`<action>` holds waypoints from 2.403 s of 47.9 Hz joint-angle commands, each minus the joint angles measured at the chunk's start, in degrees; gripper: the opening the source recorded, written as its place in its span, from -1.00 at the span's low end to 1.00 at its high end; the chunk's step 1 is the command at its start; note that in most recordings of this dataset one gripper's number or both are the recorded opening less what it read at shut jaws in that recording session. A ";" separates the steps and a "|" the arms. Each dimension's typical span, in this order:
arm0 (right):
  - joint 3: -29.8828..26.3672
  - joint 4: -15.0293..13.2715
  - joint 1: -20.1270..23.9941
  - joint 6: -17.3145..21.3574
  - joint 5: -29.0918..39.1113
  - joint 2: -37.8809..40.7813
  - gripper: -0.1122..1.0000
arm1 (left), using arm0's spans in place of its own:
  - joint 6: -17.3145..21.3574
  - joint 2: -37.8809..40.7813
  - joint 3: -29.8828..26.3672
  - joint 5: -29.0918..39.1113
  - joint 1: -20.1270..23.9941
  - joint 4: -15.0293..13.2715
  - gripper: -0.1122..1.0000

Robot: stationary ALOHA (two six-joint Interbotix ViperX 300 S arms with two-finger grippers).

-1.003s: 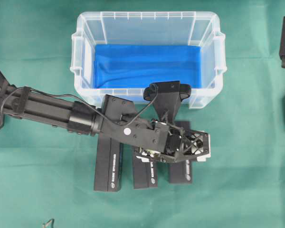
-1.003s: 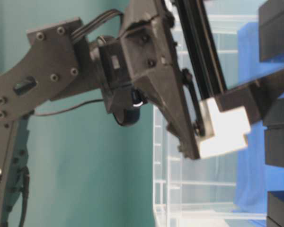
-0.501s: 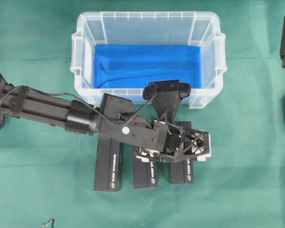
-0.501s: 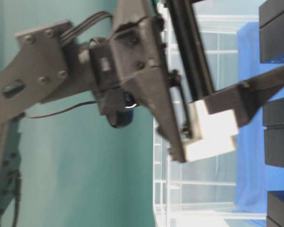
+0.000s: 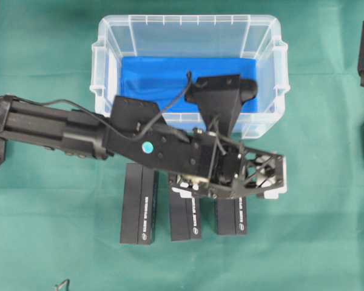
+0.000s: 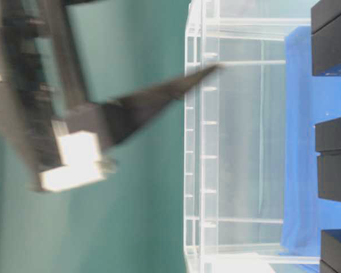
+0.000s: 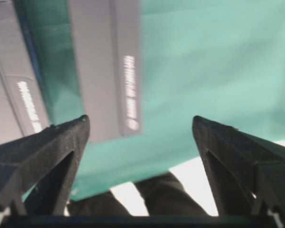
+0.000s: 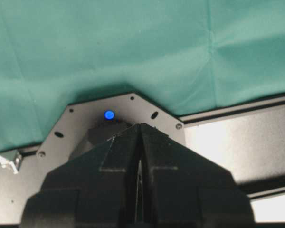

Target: Take the box out of the case with the left arm.

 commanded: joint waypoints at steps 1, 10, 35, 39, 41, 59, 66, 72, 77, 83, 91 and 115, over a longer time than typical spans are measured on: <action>-0.62 0.00 -0.09 0.00 0.09 -0.09 -0.80 | 0.79 -1.49 -5.27 2.72 0.79 0.35 0.69; -0.70 0.00 -0.09 0.09 0.09 -0.09 -0.80 | 1.85 -1.76 -11.87 10.63 1.32 0.79 0.69; -0.62 -0.18 -0.09 0.00 -0.09 -0.09 -0.80 | 4.31 -4.75 -8.44 15.03 0.70 0.97 0.68; -0.62 -0.18 -0.09 0.00 -0.18 -0.09 -0.80 | 4.13 -7.47 -4.92 15.12 0.00 0.88 0.67; -0.62 -0.26 -0.09 0.00 -0.18 -0.09 -0.80 | 3.87 -9.32 -2.20 15.12 -0.53 0.88 0.67; -0.53 -0.26 -0.09 -0.09 -0.26 -0.09 -0.80 | -2.11 -27.33 21.62 10.99 -3.60 0.88 0.67; -0.53 -0.26 -0.09 -0.18 -0.26 -0.09 -0.80 | -4.13 -34.54 31.03 8.44 -5.36 0.88 0.67; -0.44 -0.44 -0.09 -0.26 -0.26 0.00 -0.80 | -5.36 -40.08 37.71 7.47 -6.86 0.88 0.67; -0.44 -0.62 -0.09 -0.26 -0.26 0.09 -0.80 | -5.98 -44.56 42.98 7.29 -8.26 0.79 0.67; -0.44 -0.62 -0.09 -0.26 -0.26 0.18 -0.80 | -6.77 -49.31 48.08 7.47 -10.02 0.88 0.67; -0.26 -0.53 -0.09 -0.26 -0.44 0.18 -0.80 | -8.70 -54.93 53.53 8.53 -12.74 0.88 0.67; 0.09 -0.62 -0.09 -0.26 -2.37 0.62 -0.80 | -11.87 -59.06 57.39 11.87 -14.15 3.69 0.67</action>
